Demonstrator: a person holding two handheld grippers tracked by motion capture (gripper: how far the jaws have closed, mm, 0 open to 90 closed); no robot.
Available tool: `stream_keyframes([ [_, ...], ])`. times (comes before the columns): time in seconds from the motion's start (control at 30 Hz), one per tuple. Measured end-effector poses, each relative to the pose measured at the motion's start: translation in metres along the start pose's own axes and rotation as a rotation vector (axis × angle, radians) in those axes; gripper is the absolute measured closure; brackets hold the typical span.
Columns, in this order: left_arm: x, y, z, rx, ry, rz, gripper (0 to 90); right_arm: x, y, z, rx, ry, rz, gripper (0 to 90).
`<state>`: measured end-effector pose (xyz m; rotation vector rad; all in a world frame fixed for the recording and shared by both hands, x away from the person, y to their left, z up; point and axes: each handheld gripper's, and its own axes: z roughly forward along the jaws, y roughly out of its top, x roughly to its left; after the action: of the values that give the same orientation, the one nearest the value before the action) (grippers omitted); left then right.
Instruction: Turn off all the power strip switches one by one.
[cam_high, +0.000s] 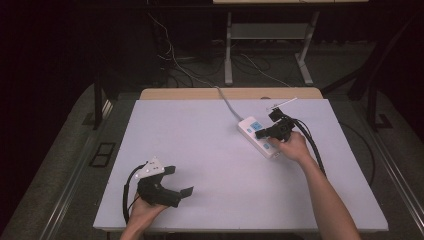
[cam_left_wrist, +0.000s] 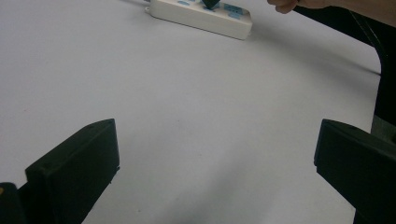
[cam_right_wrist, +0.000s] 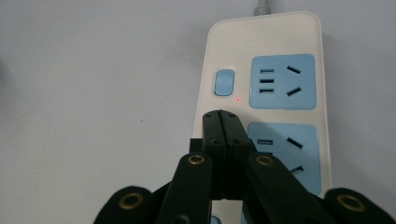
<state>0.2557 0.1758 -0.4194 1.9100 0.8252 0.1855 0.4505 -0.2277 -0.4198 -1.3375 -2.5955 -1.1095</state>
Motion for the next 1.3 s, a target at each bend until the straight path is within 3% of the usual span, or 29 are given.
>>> stream_keyframes([
  [0.57, 0.0003, 0.0002, -0.0008, -0.006, 0.005, 0.000, 0.0, 0.0077, -0.0009, 0.0014, 0.003, -0.061, -0.032, 90.0],
  [0.83, 0.0008, 0.0002, -0.0006, -0.004, 0.006, 0.000, 0.0, 0.0077, -0.0022, 0.0012, -0.007, -0.060, -0.039, 90.0],
  [0.93, 0.0015, 0.0002, -0.0008, -0.004, 0.007, -0.001, 0.0, 0.0081, -0.0032, 0.0003, -0.008, -0.061, -0.073, 90.0],
  [1.0, 0.0021, 0.0001, -0.0009, -0.003, 0.008, -0.002, 0.0, 0.0061, -0.0045, -0.0003, -0.014, -0.039, -0.062, 90.0],
  [1.17, 0.0031, 0.0003, -0.0005, 0.001, 0.007, -0.002, 0.0, 0.0049, -0.0050, -0.0035, 0.011, -0.038, -0.072, 90.0],
  [1.3, 0.0026, 0.0003, -0.0004, 0.001, 0.007, 0.000, 0.0, 0.0050, -0.0054, -0.0044, -0.003, -0.038, -0.073, 90.0],
])
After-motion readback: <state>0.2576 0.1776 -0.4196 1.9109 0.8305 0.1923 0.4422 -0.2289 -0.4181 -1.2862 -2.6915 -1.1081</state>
